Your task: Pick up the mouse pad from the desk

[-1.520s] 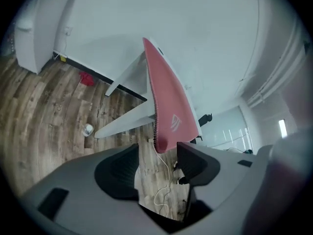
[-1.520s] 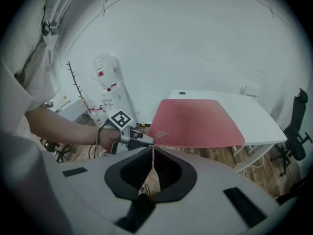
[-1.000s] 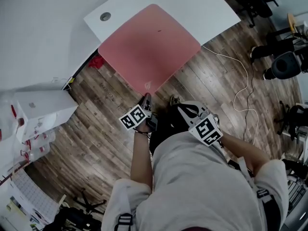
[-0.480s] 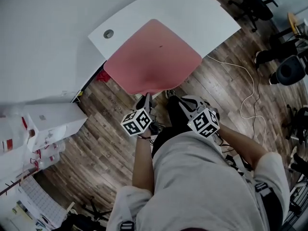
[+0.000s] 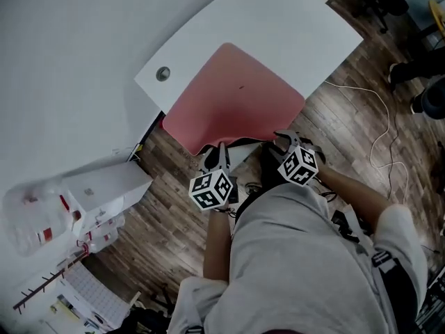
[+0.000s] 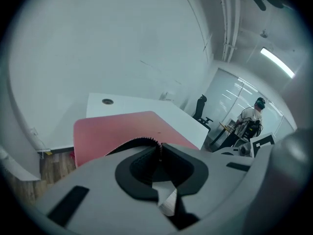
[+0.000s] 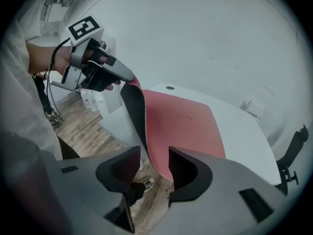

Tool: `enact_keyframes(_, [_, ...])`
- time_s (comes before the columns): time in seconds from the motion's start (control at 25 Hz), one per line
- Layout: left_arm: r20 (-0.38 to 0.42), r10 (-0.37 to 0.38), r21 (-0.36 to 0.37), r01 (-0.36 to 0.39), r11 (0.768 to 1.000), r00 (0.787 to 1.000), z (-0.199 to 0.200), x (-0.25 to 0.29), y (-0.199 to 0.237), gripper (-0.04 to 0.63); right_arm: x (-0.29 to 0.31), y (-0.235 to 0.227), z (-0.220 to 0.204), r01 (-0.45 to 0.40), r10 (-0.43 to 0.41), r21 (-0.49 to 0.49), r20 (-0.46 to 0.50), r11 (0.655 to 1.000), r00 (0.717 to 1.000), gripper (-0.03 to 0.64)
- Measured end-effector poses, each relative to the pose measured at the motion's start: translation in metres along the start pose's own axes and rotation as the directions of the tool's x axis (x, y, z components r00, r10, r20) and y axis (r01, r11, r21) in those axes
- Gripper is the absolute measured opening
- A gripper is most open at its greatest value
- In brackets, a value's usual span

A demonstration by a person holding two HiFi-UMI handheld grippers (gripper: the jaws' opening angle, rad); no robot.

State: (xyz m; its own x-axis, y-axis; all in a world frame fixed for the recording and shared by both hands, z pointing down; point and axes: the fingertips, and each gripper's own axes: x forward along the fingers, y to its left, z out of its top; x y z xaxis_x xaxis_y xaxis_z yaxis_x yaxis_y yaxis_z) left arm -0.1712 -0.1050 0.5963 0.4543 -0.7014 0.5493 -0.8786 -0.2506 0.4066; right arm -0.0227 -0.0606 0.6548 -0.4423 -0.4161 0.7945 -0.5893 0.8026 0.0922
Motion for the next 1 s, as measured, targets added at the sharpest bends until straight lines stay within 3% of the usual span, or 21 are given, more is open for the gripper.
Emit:
enact_keyframes(0.16, [0.01,0.01,0.102,-0.011,0.995,1.0,0.018,0.011,-0.008,0.029,0.018,-0.019,-0.007,-0.006,0.006,-0.013,-0.022,1.0,1.0,0.204])
enact_keyframes(0.44, [0.054,0.018,0.188,-0.028,0.982,0.998,0.046,0.015,-0.017,0.029,0.026,-0.039,-0.011,0.026,-0.026,-0.006,-0.024,1.0,0.999,0.21])
enact_keyframes(0.72, [0.099,0.035,0.208,-0.055,0.977,0.994,0.066,0.013,-0.021,0.029,0.033,-0.048,-0.009,0.011,-0.012,-0.031,-0.039,0.999,0.999,0.207])
enact_keyframes(0.88, [0.132,0.052,0.21,-0.079,0.974,0.99,0.078,0.01,-0.018,0.029,0.03,-0.057,0.0,0.034,-0.035,-0.049,-0.021,0.998,0.999,0.128])
enact_keyframes(1.0, [0.163,0.066,0.216,-0.101,0.971,0.984,0.088,0.009,-0.016,0.029,0.026,-0.064,0.011,0.055,-0.055,-0.082,0.001,0.995,0.998,0.106])
